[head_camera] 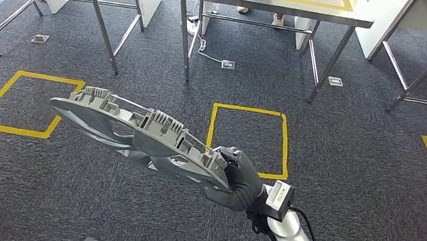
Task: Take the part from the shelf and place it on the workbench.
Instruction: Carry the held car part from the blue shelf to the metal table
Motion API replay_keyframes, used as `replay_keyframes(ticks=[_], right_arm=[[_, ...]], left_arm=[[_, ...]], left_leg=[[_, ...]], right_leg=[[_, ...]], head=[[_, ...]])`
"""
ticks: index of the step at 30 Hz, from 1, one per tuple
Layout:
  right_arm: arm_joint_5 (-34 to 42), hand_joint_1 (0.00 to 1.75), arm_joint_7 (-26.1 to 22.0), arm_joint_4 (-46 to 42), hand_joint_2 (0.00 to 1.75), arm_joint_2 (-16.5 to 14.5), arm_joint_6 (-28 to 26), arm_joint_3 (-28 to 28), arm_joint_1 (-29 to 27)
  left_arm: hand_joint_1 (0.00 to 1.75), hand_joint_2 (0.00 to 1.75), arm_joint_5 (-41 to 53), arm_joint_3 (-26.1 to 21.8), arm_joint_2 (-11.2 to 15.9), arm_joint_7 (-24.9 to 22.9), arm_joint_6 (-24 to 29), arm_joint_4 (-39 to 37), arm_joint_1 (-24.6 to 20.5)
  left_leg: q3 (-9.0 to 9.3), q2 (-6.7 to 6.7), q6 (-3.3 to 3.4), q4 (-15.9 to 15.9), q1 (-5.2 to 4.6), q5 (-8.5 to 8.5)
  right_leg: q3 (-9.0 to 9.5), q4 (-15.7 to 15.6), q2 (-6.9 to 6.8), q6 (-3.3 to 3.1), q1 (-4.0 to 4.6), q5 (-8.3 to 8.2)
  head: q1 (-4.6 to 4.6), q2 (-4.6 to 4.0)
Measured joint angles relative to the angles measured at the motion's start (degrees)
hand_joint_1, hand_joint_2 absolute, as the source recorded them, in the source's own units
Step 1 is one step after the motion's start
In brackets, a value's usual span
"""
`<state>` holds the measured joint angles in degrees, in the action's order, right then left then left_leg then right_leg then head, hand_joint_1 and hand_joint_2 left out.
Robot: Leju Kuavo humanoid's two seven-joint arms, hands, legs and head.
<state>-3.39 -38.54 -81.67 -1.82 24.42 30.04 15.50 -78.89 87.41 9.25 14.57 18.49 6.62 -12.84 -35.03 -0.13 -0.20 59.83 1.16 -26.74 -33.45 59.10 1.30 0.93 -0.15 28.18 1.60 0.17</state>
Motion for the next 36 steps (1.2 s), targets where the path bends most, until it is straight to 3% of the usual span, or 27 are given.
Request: replay_keyframes(ticks=[2, 5, 6, 7, 8, 9, 11, 12, 15, 17, 20, 21, 22, 23, 25, 26, 28, 30, 32, 33, 36], right_arm=[[0.32, 1.75, -0.13, -0.01, 1.75, -0.08, -0.1, 0.04, 0.52], [0.62, 1.75, -0.07, -0.01, 1.75, -0.1, -0.79, 0.11, 0.54], [0.7, 1.75, 0.04, -0.01, 1.75, -0.08, -1.09, 0.13, 0.37], [0.88, 1.75, 0.27, -0.01, 1.75, -0.05, -1.11, 0.13, 0.25], [1.09, 1.75, 0.57, -0.01, 1.75, -0.03, -0.84, 0.13, 0.2], [1.27, 1.75, 0.85, -0.01, 1.75, -0.02, -0.34, 0.13, 0.26], [1.37, 1.75, 1.14, -0.01, 1.75, 0.03, 0.92, 0.2, 0.53], [1.28, 1.75, 1.05, -0.01, 1.75, 0.07, 1.41, 0.27, 0.64], [1.25, 1.75, 0.28, 0.01, 1.75, 0.17, 2.91, 0.66, 0.7], [1.71, 1.75, -0.34, 0.01, 1.75, 0.13, 4.08, 1.09, 0.81], [2.25, 1.75, -1.06, 0.06, 1.75, -0.26, 5.43, 2.02, 0.98], [2.13, 1.75, -1.12, 0.14, 1.75, -0.4, 5.85, 2.47, 0.99], [1.93, 1.75, -1.12, 0.24, 1.75, -0.52, 6.26, 3.03, 1.0], [1.74, 1.75, -1.09, 0.37, 1.75, -0.65, 6.69, 3.58, 1.03], [1.61, 1.75, -1.07, 0.61, 1.75, -1.04, 7.66, 4.73, 1.23], [1.68, 1.75, -1.09, 0.73, 1.75, -1.32, 8.21, 5.33, 1.42], [1.86, 1.75, -1.13, 0.93, 1.75, -1.91, 9.16, 6.5, 1.81], [1.98, 1.75, -1.14, 1.26, 1.75, -2.37, 9.79, 7.54, 2.16], [2.02, 1.75, -1.13, 1.67, 1.75, -2.63, 10.23, 8.39, 2.68], [2.05, 1.75, -1.14, 1.85, 1.75, -2.71, 10.39, 8.72, 2.95], [2.34, 1.75, -1.17, 2.55, 1.75, -2.82, 10.59, 9.45, 3.33]], left_arm=[[0.0, 1.75, -0.1, 0.01, -0.03, -0.04, 0.05, -0.02, -0.07], [0.0, 1.75, -0.23, 0.02, -0.03, 0.09, 0.13, -0.04, 0.04], [0.0, 1.75, -0.27, 0.02, -0.03, 0.14, 0.15, -0.04, 0.14], [0.0, 1.75, -0.31, 0.02, -0.03, 0.22, 0.17, -0.04, 0.25], [0.0, 1.75, -0.33, 0.02, -0.03, 0.27, 0.18, -0.04, 0.35], [0.0, 1.75, -0.33, 0.02, -0.03, 0.32, 0.18, -0.04, 0.41], [0.0, 1.75, -0.28, 0.03, -0.06, 0.33, 0.17, -0.04, 0.38], [0.0, 1.75, -0.24, 0.04, -0.08, 0.25, 0.17, -0.03, 0.36], [0.0, 1.75, 0.22, 0.03, -0.11, -0.1, 0.12, -0.02, 0.22], [0.0, 1.75, 0.77, 0.01, -0.12, -0.29, 0.05, -0.01, 0.02], [0.0, 1.75, 1.39, 0.01, -0.12, -0.59, -0.01, 0.0, -0.18], [0.0, 1.75, 1.57, 0.02, -0.12, -0.65, -0.04, 0.0, -0.19], [0.0, 1.75, 1.74, 0.02, -0.12, -0.69, -0.09, 0.0, -0.22], [0.0, 1.75, 1.86, 0.02, -0.12, -0.71, -0.14, 0.0, -0.28], [0.0, 1.75, 1.97, 0.02, -0.08, -0.71, -0.22, -0.01, -0.46], [0.0, 1.75, 1.97, 0.02, -0.07, -0.71, -0.25, -0.01, -0.58], [0.0, 1.75, 1.87, 0.02, -0.05, -0.64, -0.27, -0.02, -0.74], [0.0, 1.75, 1.64, 0.02, -0.07, -0.46, -0.28, -0.02, -0.75], [0.0, 1.75, 1.46, 0.03, -0.09, -0.28, -0.26, -0.02, -0.73], [0.0, 1.75, 1.41, 0.03, -0.1, -0.22, -0.23, -0.02, -0.71], [0.0, 1.75, 1.15, 0.04, -0.09, -0.16, -0.15, -0.03, -0.52]], left_leg=[[0.28, 0.1, 0.71, -0.16, 0.19, -0.08], [0.55, 0.25, 1.22, -0.17, 0.16, -0.43], [0.67, 0.27, 1.24, -0.16, 0.13, -0.57], [0.86, 0.27, 1.2, -0.16, 0.11, -0.73], [1.14, 0.26, 1.09, -0.16, 0.1, -0.92], [1.44, 0.27, 0.93, -0.17, 0.1, -1.13], [1.85, 0.28, 0.42, -0.15, -0.04, -1.55], [1.93, 0.3, 0.11, -0.19, -0.09, -1.7], [2.26, 0.43, -0.97, -0.51, -0.02, -1.96], [1.49, 0.42, -1.52, 1.5, 0.06, -3.1], [-4.16, 0.33, -2.01, 11.84, 0.1, -7.27], [-5.89, 0.33, -2.11, 14.49, 0.1, -7.69], [-6.67, 0.32, -2.14, 15.11, 0.1, -6.95], [-6.29, 0.32, -2.12, 13.45, 0.1, -5.1], [-3.2, 0.29, -1.89, 5.94, 0.08, -0.68], [-1.73, 0.23, -1.58, 2.65, -0.01, 0.54], [-0.52, 0.12, -0.76, -0.1, -0.21, 0.57], [-0.19, 0.06, 0.09, -0.47, -0.16, 0.32], [0.49, 0.0, 0.84, -0.59, 0.04, 0.03], [0.82, -0.01, 1.08, -0.63, 0.1, -0.16], [1.49, 0.01, 1.25, -0.62, 0.1, -0.98]], right_leg=[[-1.4, 3.25, -0.45, 0.64, -0.15, 1.75], [-7.37, 14.3, -0.82, 1.18, -0.31, 6.09], [-8.79, 16.31, -0.84, 1.18, -0.33, 6.2], [-9.14, 16.1, -0.84, 1.09, -0.32, 5.13], [-8.31, 13.58, -0.87, 0.89, -0.3, 3.07], [-6.61, 9.52, -0.97, 0.6, -0.24, 0.58], [-3.43, 2.33, -1.26, -0.04, 0.12, -2.27], [-2.69, 0.62, -1.36, -0.32, 0.32, -2.56], [-2.28, -0.29, -1.2, -1.21, 0.46, -2.28], [-1.62, -0.85, -1.13, -1.91, 0.18, -2.31], [-0.87, -0.98, -1.07, -2.66, 0.24, -1.84], [-0.65, -0.95, -0.99, -2.76, 0.3, -1.62], [-0.38, -0.91, -0.89, -2.77, 0.33, -1.38], [-0.03, -0.84, -0.79, -2.7, 0.33, -1.08], [0.68, -0.56, -0.65, -2.36, 0.35, -0.28], [0.85, -0.39, -0.55, -2.08, 0.42, 0.14], [0.96, -0.2, -0.43, -1.41, 0.58, 0.55], [1.08, 0.14, -0.45, -0.78, 0.6, 0.57], [0.2, 2.52, -0.65, -0.11, 0.48, 1.5], [-1.22, 5.13, -0.76, 0.22, 0.34, 2.65], [-7.84, 15.07, -0.89, 0.83, 0.01, 6.0]], head=[[-0.3, 0.0], [-0.71, 0.0], [-0.77, 0.0], [-0.85, 0.0], [-0.92, 0.0], [-0.98, 0.0], [-1.09, 0.0], [-1.12, 0.0], [-1.15, 0.0], [-0.97, 0.0], [-0.44, 0.0], [-0.36, 0.0], [-0.29, 0.0], [-0.23, 0.0], [-0.11, 0.0], [-0.03, 0.0], [0.03, 0.0], [-0.05, 0.0], [-0.24, 0.0], [-0.37, 0.0], [-0.69, 0.0]])
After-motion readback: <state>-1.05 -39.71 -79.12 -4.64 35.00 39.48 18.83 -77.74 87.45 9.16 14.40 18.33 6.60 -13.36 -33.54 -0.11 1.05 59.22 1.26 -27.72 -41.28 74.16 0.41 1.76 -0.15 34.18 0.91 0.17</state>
